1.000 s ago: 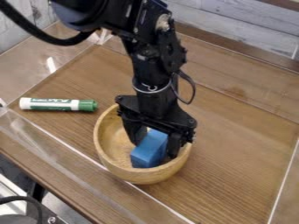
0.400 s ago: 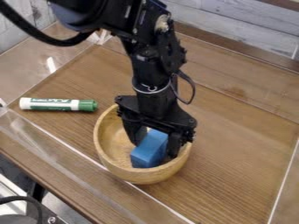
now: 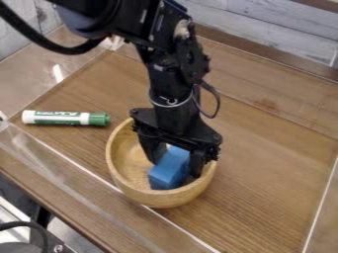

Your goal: Remove the blue block from inside the brown bowl and put it on the table

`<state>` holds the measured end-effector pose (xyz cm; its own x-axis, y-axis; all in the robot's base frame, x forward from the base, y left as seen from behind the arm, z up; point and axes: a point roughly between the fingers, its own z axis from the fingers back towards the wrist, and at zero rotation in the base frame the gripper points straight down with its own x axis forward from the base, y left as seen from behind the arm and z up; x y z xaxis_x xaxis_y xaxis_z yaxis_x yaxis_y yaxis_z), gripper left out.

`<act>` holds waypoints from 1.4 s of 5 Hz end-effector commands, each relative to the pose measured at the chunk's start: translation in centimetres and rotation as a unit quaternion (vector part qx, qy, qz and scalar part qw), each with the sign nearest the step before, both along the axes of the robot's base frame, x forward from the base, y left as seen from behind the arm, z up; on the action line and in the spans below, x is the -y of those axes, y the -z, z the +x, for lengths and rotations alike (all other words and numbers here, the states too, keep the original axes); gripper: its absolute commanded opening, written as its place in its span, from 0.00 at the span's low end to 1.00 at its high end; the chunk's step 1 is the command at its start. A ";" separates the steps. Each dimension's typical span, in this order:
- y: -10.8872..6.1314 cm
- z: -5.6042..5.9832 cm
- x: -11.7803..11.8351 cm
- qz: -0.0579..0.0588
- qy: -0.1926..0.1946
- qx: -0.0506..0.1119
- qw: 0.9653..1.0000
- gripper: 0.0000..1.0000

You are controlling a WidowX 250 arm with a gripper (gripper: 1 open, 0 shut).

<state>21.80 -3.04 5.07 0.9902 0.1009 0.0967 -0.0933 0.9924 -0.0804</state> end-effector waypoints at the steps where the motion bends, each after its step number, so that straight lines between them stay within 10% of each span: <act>1: 0.1 0.4 0.1 -0.001 0.000 0.010 1.000 1.00; 2: 0.4 0.4 0.1 0.001 -0.001 0.009 1.000 0.00; 7: -0.4 1.1 0.1 0.006 -0.004 0.010 1.000 0.00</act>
<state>21.74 -2.86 4.38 0.9903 0.1199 0.0703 -0.1155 0.9913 -0.0638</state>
